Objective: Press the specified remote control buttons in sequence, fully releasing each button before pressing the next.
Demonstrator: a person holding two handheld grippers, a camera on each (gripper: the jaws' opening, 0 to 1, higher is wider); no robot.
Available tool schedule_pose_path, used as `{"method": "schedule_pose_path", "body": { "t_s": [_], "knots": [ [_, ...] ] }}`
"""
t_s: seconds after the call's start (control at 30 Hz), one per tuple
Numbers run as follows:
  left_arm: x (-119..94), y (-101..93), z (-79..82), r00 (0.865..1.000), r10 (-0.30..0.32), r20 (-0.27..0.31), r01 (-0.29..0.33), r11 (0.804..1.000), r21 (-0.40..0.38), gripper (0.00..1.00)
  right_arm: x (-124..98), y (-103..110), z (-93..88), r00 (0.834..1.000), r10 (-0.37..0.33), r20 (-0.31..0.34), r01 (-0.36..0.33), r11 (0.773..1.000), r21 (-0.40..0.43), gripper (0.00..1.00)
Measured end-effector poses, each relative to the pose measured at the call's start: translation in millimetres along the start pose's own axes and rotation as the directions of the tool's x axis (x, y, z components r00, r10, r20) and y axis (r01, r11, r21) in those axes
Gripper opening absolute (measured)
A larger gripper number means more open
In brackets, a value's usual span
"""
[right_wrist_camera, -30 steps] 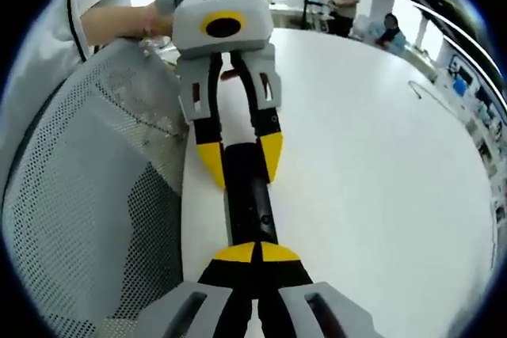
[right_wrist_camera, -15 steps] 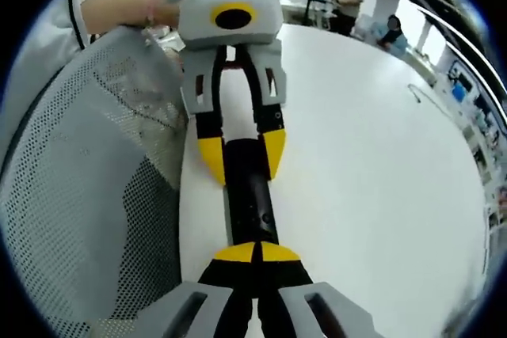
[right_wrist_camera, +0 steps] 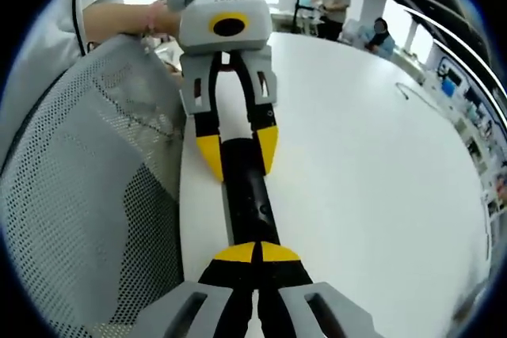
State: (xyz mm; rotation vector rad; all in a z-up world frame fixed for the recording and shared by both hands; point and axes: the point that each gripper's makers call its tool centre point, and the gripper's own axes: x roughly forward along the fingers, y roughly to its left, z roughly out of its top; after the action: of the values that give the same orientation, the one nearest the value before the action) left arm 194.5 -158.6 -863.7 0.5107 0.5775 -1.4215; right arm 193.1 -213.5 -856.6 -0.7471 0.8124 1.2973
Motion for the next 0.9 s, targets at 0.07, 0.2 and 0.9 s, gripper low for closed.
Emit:
{"method": "schedule_pose_path", "body": {
  "t_s": [0.07,0.2,0.9],
  "knots": [
    [0.0,0.1,0.1,1.000,0.000,0.002,0.000,1.000,0.000,0.25,-0.5,-0.2,-0.8,1.000,-0.003,-0.024,0.003,1.000,-0.021,0.00],
    [0.1,0.2,0.3,1.000,-0.001,0.004,0.001,1.000,0.001,0.25,-0.6,-0.5,-2.8,0.998,0.000,-0.067,-0.002,0.999,-0.042,0.00],
    [-0.2,1.0,0.0,1.000,-0.006,0.019,0.006,1.000,-0.001,0.25,2.0,-3.3,-2.5,0.987,-0.012,-0.160,0.002,0.998,-0.063,0.00]
  ]
}}
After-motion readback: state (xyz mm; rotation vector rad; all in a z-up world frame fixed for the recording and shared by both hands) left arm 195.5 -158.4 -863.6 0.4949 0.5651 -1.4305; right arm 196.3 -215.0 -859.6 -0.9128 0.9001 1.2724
